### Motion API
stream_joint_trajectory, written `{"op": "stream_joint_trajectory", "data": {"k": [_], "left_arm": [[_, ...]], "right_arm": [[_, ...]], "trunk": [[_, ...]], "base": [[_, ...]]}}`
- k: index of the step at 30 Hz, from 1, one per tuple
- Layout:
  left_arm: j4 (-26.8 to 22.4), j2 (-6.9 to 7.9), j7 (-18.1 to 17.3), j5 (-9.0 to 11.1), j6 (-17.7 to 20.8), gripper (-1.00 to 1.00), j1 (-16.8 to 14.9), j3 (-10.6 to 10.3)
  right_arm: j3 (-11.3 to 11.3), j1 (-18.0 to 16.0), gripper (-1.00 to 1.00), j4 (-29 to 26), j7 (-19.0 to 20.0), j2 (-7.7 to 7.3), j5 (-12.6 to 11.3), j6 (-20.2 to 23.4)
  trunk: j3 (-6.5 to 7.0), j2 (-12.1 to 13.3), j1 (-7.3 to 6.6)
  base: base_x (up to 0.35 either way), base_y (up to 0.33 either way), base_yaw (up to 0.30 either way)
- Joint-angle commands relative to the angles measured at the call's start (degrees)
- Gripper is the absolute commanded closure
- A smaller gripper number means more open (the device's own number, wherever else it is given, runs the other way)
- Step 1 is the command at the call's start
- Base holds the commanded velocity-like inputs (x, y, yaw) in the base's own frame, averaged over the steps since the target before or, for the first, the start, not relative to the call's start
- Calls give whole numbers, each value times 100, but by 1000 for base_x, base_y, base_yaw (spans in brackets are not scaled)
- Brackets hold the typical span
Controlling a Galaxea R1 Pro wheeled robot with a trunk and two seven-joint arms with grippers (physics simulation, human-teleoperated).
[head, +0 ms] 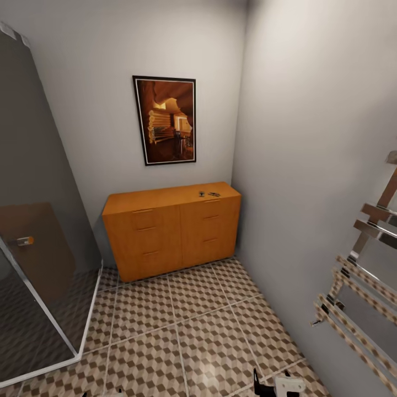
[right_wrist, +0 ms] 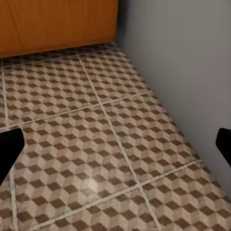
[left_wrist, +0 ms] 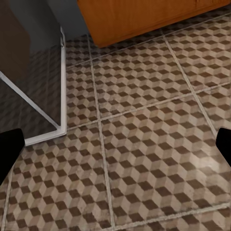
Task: Take the four mousetraps from the cabinet in the bathroom and place them on the bathroom floor. Make sure all four end up on the same floor surface, and ensure that at least two of them are either under or directly next to the same bathroom sink.
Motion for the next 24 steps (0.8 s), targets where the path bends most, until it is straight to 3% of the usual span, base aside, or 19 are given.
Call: {"op": "stream_joint_trajectory", "data": {"k": [1,24], "left_arm": [[18,-3,21,21,-20,-100,-8,-49],[19,-3,20,21,-20,-100,-8,-49]], "right_arm": [[51,-6,-100,5,-16,1,-47,-16],[51,-6,-100,5,-15,1,-48,-16]], "trunk": [[-11,-10,6],[-11,-10,6]], "base": [[317,0,0],[335,0,0]]}}
